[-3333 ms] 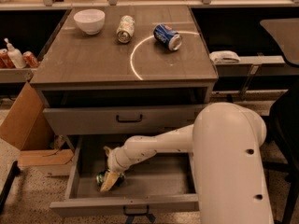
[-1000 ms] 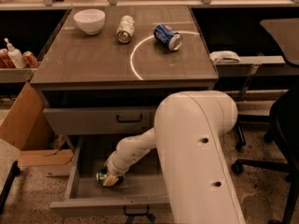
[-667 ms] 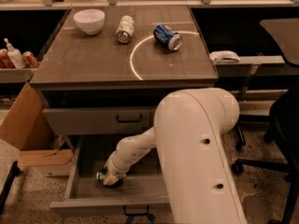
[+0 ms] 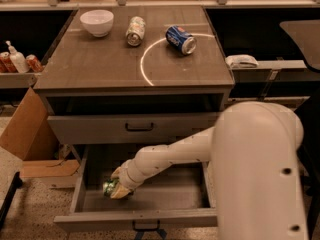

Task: Pick green can from middle drawer and place on counter

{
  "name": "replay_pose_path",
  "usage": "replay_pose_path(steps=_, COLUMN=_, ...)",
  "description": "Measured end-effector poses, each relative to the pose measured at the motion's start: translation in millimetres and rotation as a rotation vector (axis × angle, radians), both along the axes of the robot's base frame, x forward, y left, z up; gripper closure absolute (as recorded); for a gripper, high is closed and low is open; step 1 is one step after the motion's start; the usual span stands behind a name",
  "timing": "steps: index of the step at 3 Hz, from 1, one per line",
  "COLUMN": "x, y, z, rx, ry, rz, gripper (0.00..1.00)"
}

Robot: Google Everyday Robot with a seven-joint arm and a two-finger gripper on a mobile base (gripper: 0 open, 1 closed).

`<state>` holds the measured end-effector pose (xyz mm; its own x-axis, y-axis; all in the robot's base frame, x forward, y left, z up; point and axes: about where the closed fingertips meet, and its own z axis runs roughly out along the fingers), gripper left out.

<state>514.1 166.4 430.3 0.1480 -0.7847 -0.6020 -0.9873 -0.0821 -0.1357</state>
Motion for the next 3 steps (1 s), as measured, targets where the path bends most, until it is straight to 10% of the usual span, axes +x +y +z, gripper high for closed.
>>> replay_pose_path(steps=3, x=-6, y=-39, z=66, rx=0.173, ry=-0.117, rz=0.024, gripper=1.00)
